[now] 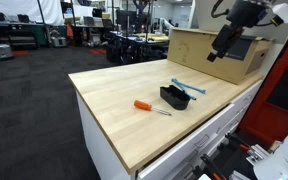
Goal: Move the screwdriver to the right.
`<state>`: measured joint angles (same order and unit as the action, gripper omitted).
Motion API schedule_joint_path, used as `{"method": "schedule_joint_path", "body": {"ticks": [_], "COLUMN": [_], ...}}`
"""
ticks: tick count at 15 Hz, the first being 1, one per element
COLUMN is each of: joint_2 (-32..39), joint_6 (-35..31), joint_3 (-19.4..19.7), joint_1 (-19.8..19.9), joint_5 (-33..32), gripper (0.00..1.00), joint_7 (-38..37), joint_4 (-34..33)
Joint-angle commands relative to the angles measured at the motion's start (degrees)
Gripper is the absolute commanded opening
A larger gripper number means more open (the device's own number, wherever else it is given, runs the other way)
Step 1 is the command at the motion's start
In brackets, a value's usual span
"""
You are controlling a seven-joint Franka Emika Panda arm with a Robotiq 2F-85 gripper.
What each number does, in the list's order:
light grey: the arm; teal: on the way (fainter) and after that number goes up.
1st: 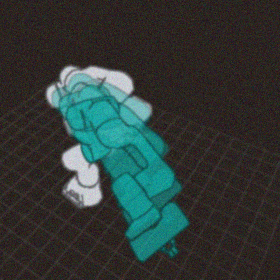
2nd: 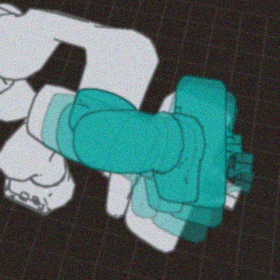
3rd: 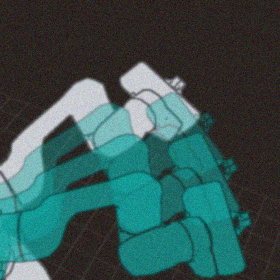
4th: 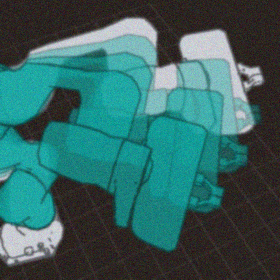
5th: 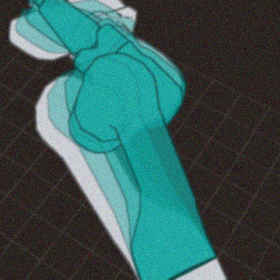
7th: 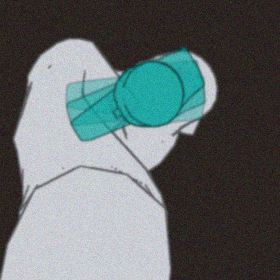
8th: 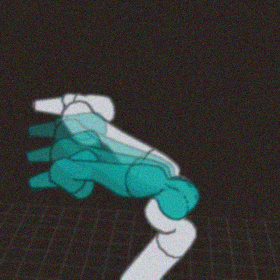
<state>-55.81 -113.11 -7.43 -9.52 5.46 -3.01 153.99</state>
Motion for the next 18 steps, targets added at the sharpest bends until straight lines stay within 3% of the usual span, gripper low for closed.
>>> {"method": "schedule_joint_path", "body": {"ticks": [1, 8, 18], "joint_2": [0.0, 0.0, 22.1], "joint_6": [0.2, 0.2, -2.2], "joint_3": [-0.2, -0.2, 1.9], "joint_1": [0.2, 0.2, -2.6], "joint_5": [0.2, 0.1, -3.0], "gripper": [1.0, 1.0, 1.0], "joint_7": [0.1, 0.1, 16.2], "joint_4": [-0.2, -0.2, -7.6]}}
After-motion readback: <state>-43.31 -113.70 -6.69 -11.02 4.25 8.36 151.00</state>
